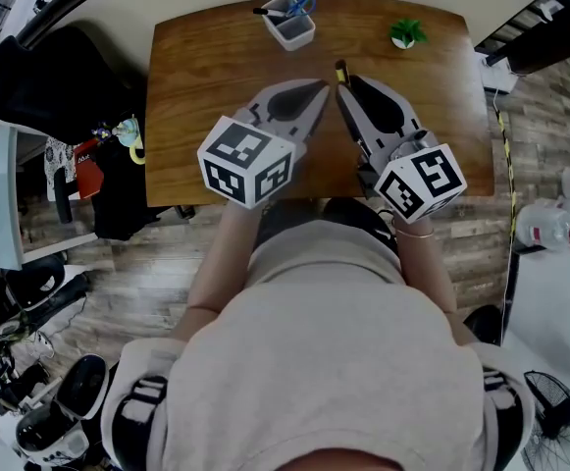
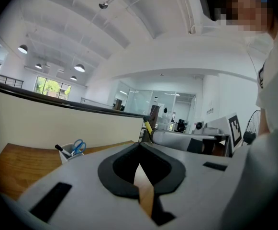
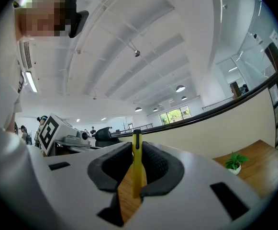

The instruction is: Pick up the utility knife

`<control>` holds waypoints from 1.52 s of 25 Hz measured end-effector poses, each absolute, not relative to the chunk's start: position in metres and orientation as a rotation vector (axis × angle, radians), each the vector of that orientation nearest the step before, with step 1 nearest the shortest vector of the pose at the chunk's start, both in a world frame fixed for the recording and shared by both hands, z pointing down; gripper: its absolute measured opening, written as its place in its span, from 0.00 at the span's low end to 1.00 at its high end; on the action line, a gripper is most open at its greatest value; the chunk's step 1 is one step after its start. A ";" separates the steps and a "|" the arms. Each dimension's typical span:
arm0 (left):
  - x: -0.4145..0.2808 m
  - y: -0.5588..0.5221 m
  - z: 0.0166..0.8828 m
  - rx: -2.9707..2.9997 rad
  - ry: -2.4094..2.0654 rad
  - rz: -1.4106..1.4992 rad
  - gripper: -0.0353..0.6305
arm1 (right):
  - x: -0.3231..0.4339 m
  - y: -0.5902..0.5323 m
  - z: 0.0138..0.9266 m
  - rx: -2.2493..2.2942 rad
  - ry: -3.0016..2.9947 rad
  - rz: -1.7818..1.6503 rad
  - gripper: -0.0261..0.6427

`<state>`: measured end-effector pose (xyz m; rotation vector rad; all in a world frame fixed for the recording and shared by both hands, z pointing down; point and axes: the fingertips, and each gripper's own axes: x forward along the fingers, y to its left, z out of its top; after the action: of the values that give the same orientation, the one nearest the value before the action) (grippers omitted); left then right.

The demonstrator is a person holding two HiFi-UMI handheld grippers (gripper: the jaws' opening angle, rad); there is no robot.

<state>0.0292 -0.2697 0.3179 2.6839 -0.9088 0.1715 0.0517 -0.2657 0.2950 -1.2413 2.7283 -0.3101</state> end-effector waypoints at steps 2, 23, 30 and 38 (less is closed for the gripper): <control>0.029 -0.271 0.317 2.684 -0.910 0.171 0.07 | 0.052 -0.267 0.294 -1.240 2.723 -0.310 0.15; 0.024 -0.280 0.321 2.671 -0.908 0.157 0.07 | 0.046 -0.274 0.297 -1.233 2.742 -0.314 0.15; 0.026 -0.282 0.320 2.668 -0.904 0.145 0.07 | 0.049 -0.276 0.298 -1.253 2.743 -0.316 0.15; 0.025 -0.284 0.318 2.665 -0.902 0.131 0.07 | 0.046 -0.278 0.300 -1.252 2.748 -0.314 0.15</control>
<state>0.0254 -0.2841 0.3183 2.6647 -0.9018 0.1308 0.0460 -0.2777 0.3000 -1.2525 2.7479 -0.3138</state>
